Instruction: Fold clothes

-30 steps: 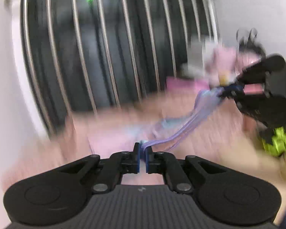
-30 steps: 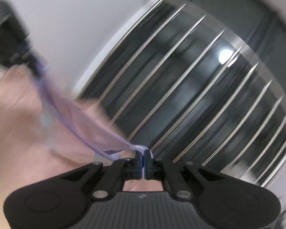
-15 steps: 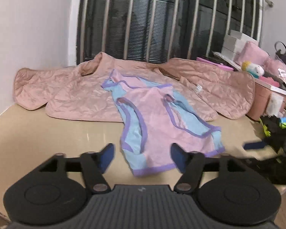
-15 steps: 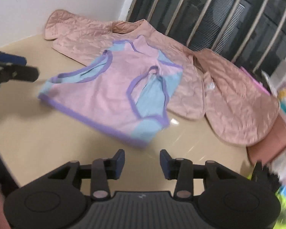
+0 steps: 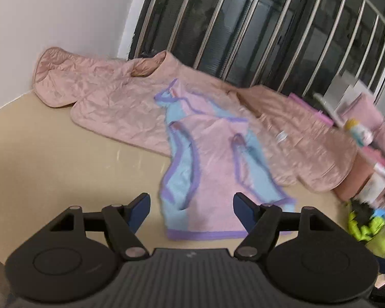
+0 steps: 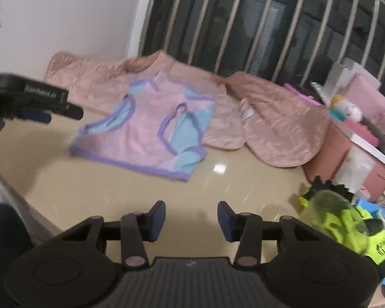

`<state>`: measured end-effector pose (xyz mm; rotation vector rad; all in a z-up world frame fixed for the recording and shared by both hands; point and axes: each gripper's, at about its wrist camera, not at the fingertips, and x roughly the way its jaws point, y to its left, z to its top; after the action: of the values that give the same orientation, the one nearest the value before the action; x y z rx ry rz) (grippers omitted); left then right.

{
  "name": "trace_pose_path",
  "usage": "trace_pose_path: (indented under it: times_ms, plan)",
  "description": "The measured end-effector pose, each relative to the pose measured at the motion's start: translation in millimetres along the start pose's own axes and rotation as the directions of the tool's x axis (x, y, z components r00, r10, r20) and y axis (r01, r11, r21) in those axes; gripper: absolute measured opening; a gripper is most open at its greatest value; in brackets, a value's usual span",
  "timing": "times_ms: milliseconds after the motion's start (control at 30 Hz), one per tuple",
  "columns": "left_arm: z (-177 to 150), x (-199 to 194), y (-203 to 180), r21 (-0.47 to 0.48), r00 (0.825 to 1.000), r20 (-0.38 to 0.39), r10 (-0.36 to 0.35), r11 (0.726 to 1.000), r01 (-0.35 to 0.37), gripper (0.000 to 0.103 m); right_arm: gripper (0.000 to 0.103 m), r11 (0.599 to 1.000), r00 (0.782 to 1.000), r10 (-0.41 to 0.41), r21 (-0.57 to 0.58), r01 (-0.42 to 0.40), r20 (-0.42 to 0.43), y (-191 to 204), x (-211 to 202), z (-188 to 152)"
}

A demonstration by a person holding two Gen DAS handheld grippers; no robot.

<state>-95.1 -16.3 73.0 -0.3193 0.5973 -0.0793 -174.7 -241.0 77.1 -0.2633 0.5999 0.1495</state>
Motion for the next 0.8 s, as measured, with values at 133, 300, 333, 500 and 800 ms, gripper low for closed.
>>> trace_pose_path:
  times_ms: [133,300,333,500,800]
  plan:
    - [-1.5,-11.9,-11.8,0.007,1.000,0.019,-0.021,1.000,0.021,0.078,0.046,1.000,0.999,-0.026,0.006,0.026,0.039,-4.0,-20.3,6.8]
    - [-4.7,-14.8,-22.3,0.028,1.000,0.007,-0.008,1.000,0.008,0.083,0.046,1.000,0.998,-0.022,0.008,0.021,0.053,-3.2,-23.2,10.1]
    - [-5.6,-12.0,-23.0,0.038,1.000,-0.001,0.008,0.999,-0.008,0.085,0.046,1.000,0.998,-0.018,0.009,0.018,0.056,-2.8,-22.3,10.5]
    - [-8.3,3.4,-15.3,0.003,0.996,-0.063,0.064,0.998,-0.064,0.085,0.047,1.000,0.998,-0.001,0.015,0.000,0.066,-0.8,-17.9,12.7]
    - [-12.0,3.4,-13.9,-0.049,0.995,-0.073,0.063,0.997,-0.067,0.086,0.055,0.999,0.998,0.015,0.028,-0.017,0.054,0.3,-10.0,2.5]
